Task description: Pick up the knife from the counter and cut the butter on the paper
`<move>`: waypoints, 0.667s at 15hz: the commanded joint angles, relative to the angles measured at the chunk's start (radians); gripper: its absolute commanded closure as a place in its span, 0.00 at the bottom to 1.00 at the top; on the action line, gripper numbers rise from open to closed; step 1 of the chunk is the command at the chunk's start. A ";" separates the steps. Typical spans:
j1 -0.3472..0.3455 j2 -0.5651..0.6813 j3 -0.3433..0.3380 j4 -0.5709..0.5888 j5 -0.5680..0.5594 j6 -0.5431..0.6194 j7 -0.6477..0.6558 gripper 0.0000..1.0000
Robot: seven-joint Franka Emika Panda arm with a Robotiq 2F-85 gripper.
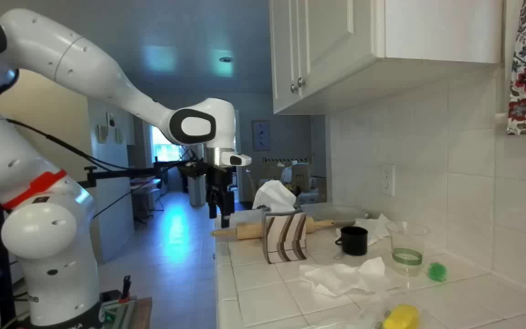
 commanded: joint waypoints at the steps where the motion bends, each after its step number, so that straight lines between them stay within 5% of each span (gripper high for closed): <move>1: -0.005 0.000 0.005 0.001 0.003 -0.002 -0.002 0.00; 5: -0.015 -0.007 -0.005 -0.001 0.021 0.013 0.018 0.00; 10: -0.108 -0.095 -0.067 -0.044 0.047 0.108 0.108 0.00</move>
